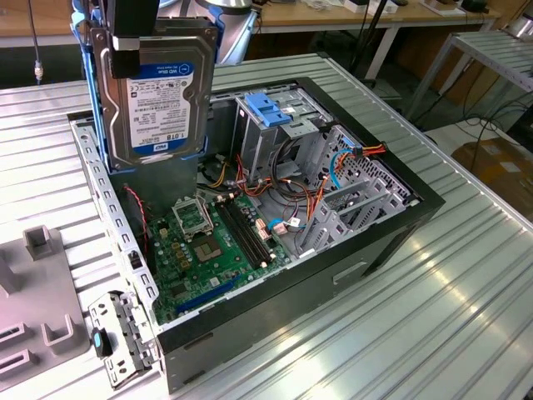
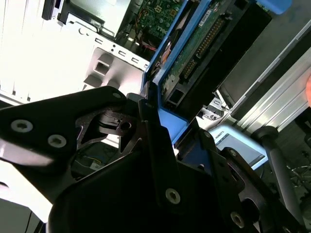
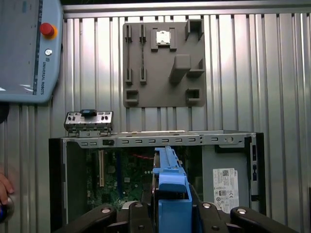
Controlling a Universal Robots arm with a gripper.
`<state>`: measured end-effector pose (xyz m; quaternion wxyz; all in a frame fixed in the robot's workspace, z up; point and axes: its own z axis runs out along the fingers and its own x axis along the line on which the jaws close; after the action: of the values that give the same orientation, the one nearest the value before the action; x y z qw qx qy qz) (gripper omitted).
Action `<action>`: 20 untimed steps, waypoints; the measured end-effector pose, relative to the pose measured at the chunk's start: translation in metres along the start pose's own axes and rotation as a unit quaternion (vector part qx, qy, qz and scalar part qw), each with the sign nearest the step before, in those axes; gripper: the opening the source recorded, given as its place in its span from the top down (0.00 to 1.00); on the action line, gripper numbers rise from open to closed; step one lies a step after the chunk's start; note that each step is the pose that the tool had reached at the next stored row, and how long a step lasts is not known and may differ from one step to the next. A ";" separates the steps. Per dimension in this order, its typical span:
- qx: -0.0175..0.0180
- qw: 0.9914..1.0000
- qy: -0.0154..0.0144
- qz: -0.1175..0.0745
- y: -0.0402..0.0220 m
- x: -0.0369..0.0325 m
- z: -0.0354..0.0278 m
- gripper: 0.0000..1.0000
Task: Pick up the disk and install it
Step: 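Pick up the disk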
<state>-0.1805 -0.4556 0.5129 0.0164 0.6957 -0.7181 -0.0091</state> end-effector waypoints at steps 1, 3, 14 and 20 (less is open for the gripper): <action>0.000 1.000 0.000 0.000 -0.0006 -0.0001 0.0000 0.63; 0.000 1.000 0.000 0.000 -0.0027 -0.0001 -0.0001 0.63; 0.000 1.000 0.000 0.000 -0.0318 -0.0010 -0.0009 0.63; 0.000 1.000 0.000 0.000 -0.0624 -0.0021 -0.0019 0.63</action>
<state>-0.1180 -0.4555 0.5125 0.0164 0.6957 -0.7181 -0.0091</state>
